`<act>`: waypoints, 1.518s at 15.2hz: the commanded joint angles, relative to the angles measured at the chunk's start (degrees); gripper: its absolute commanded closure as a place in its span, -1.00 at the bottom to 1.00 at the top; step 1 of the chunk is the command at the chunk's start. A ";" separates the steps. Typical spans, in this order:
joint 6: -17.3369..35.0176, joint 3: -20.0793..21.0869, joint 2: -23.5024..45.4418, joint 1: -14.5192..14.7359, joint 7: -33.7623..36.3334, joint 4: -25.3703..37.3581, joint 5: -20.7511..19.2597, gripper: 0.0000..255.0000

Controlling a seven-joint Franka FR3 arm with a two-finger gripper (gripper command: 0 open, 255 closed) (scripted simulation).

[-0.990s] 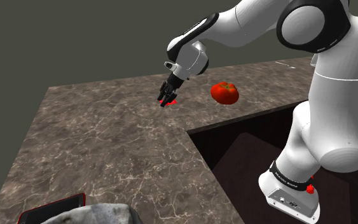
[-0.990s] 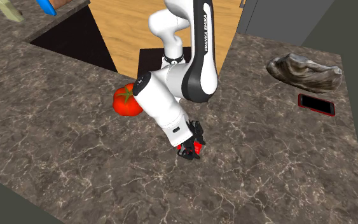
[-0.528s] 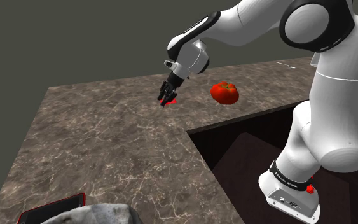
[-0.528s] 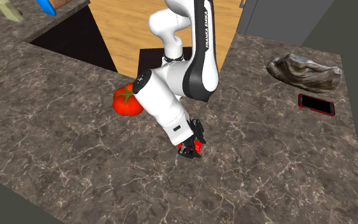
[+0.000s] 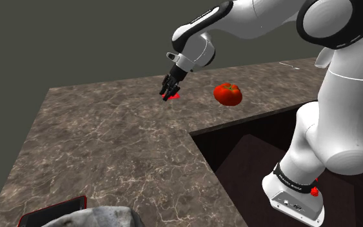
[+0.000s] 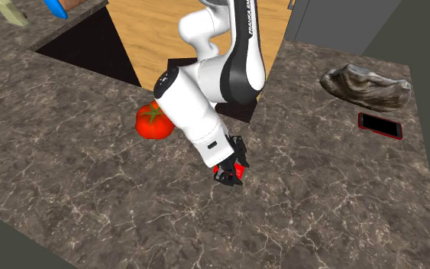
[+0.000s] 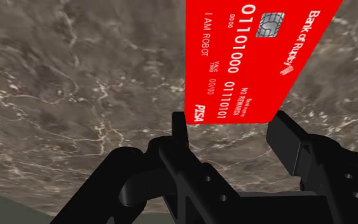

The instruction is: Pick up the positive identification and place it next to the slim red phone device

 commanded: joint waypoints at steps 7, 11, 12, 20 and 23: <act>2.67 0.92 -5.92 3.51 6.46 -3.57 -4.40 1.00; 8.10 3.65 -10.04 7.04 11.24 -8.71 -5.81 1.00; 9.40 4.43 -10.91 7.85 12.50 -9.83 -6.11 1.00; 18.77 11.40 -15.40 13.81 23.47 -16.35 -8.00 1.00; 21.85 14.22 -15.98 15.91 28.02 -17.67 -8.73 1.00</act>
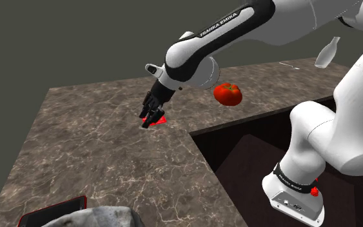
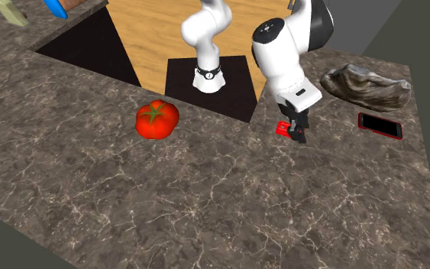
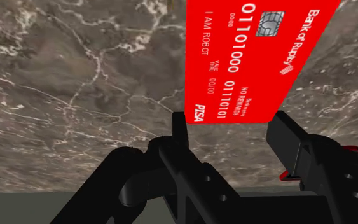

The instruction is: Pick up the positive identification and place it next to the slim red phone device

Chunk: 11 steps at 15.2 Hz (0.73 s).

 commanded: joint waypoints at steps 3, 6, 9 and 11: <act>4.03 3.75 -0.37 2.74 6.45 -1.42 -1.21 1.00; 6.63 6.62 0.14 4.61 11.77 -1.56 -2.67 1.00; 8.98 9.42 1.12 6.31 17.65 -1.14 -4.86 1.00; 10.37 11.18 2.02 7.41 21.97 -0.57 -6.85 1.00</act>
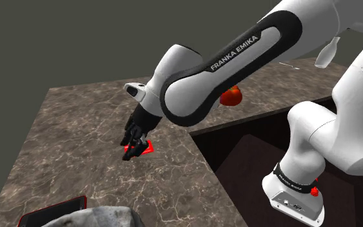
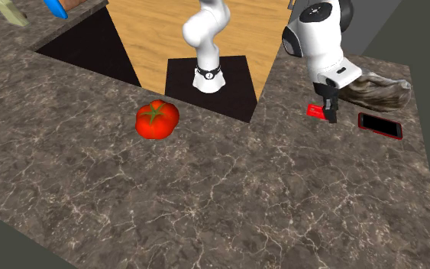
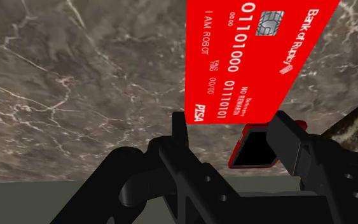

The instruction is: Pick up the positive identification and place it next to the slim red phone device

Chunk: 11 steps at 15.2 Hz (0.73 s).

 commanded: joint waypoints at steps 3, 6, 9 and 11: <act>2.31 3.23 1.86 2.05 9.81 1.55 -5.35 1.00; 3.76 4.33 3.46 3.10 13.03 2.33 -6.89 1.00; 5.61 4.74 5.20 3.26 9.72 2.08 -3.19 1.00; 6.79 5.22 6.41 3.21 7.22 2.05 -0.40 1.00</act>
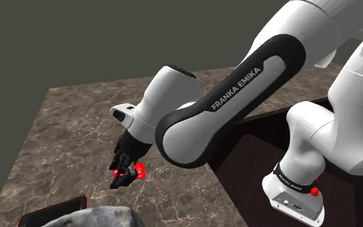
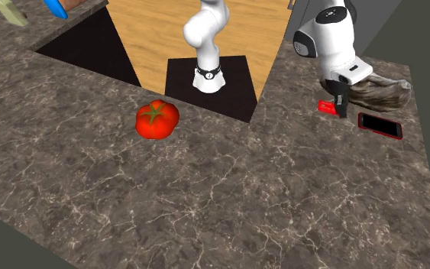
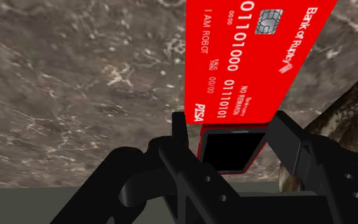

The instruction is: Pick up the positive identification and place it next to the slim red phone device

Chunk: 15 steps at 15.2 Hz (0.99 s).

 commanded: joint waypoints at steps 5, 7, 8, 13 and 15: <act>3.32 2.28 3.95 -0.89 -8.46 0.48 9.34 1.00; 4.22 3.35 5.16 -1.53 -11.29 0.79 12.39 1.00; 4.22 3.39 5.16 -1.56 -11.28 0.79 12.37 1.00; 4.22 3.40 5.16 -1.58 -11.28 0.79 12.37 1.00; 4.22 3.39 5.15 -1.57 -11.24 0.78 12.34 -1.00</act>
